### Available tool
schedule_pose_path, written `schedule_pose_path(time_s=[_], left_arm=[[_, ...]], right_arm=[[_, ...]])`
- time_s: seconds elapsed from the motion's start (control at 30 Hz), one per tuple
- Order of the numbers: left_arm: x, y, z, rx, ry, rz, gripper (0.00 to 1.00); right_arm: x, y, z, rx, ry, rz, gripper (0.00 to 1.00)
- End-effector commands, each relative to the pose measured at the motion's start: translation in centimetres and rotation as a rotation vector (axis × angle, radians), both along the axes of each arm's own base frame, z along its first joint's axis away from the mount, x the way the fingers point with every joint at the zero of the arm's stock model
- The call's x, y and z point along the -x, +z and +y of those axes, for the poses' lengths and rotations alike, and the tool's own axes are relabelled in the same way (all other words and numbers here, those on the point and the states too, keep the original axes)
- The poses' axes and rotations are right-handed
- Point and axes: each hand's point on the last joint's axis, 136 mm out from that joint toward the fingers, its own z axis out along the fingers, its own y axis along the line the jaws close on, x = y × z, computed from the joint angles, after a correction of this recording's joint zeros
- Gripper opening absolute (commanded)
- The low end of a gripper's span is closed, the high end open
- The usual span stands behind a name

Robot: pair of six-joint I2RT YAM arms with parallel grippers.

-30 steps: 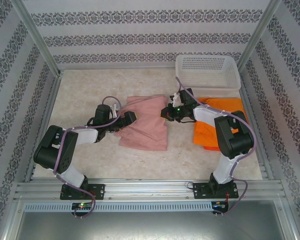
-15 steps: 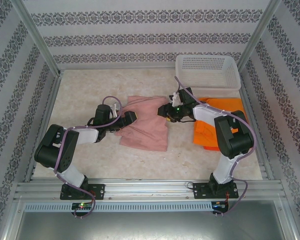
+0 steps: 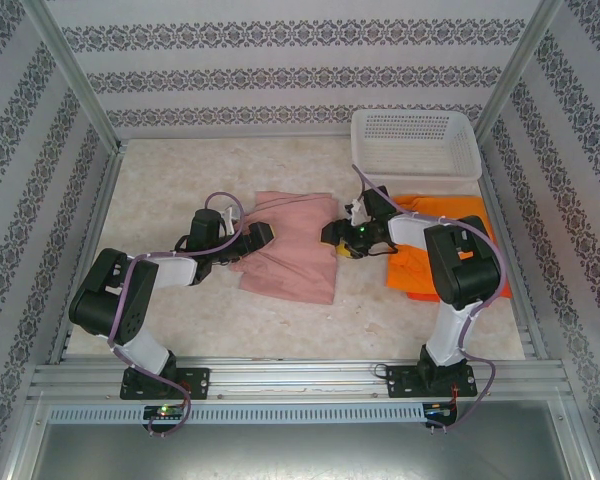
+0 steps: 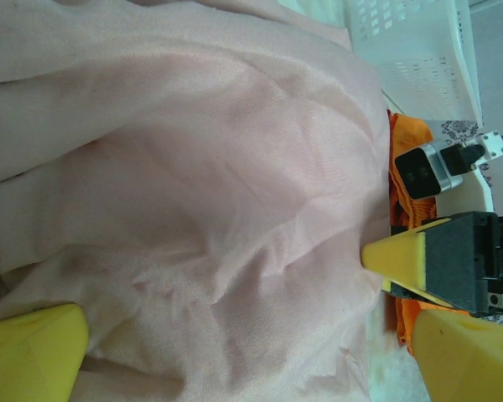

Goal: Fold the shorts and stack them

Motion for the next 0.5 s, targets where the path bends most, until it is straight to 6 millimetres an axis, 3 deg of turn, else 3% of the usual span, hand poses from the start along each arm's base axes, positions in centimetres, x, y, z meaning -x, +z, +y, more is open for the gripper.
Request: schedule_pose_path(time_s=[0.0,0.2,0.47], left_arm=[[2.5,-4.8,0.6,-0.051,0.015,0.174,1.00],[2.3,-4.7,0.5,-0.048,0.015,0.172,1.00],[2.5,-4.7,0.6,-0.051,0.013,0.174,1.00]], right_arm=[[0.7,-0.9,1.1,-0.044,0.028,0.020,0.67],[0.0,-0.2,3.5,-0.127,0.035,0.020,0.66],[-1.4,2.8,4.5,-0.180,0.015,-0.043,0.65]])
